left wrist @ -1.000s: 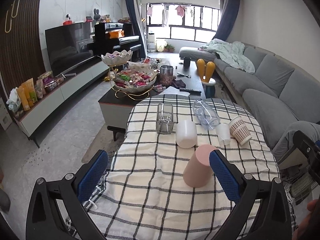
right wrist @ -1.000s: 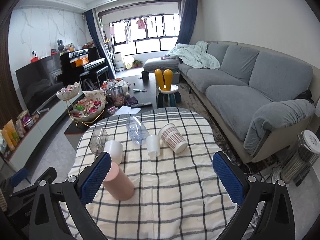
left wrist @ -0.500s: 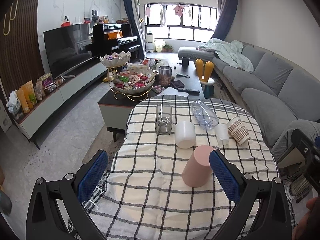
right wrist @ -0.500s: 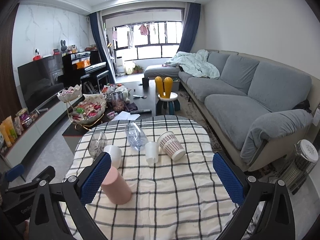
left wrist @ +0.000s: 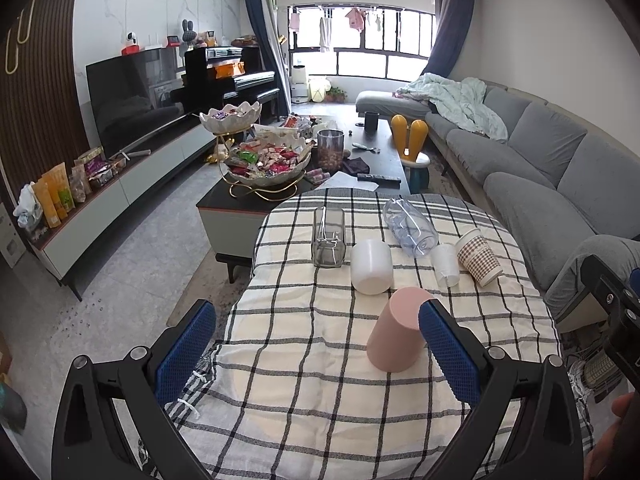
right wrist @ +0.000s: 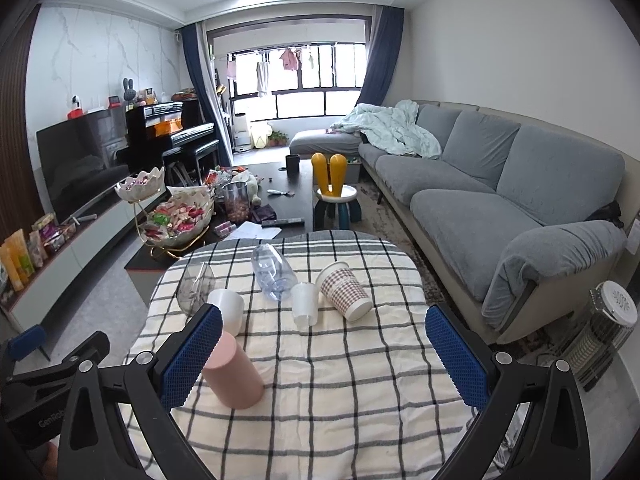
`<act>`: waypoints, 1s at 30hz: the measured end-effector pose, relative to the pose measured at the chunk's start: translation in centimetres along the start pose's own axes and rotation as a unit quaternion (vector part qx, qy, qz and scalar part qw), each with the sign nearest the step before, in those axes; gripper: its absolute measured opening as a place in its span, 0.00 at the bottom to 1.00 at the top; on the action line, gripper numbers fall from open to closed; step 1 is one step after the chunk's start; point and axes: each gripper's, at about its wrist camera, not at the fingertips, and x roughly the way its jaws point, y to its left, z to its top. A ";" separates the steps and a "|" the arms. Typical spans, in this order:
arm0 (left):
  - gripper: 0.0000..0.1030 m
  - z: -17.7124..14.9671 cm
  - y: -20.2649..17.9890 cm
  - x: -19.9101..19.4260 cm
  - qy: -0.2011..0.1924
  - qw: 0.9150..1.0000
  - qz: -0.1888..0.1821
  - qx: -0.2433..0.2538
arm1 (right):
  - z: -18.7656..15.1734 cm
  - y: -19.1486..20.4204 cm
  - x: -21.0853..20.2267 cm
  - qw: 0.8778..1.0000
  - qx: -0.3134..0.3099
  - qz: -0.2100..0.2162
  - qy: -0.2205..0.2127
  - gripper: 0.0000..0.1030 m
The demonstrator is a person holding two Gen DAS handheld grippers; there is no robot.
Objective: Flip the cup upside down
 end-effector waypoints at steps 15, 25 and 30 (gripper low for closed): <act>1.00 -0.1 0.0 0.0 0.001 1.000 -0.002 0.001 | -0.2 0.0 0.2 1.000 -0.001 0.002 0.005 0.99; 1.00 -0.5 -0.1 0.4 0.006 1.000 -0.008 0.003 | -0.1 0.0 0.2 1.000 0.000 0.003 0.006 0.99; 1.00 -0.6 0.0 0.5 0.008 1.000 -0.010 0.004 | -0.2 0.1 0.3 1.000 0.000 0.003 0.006 0.99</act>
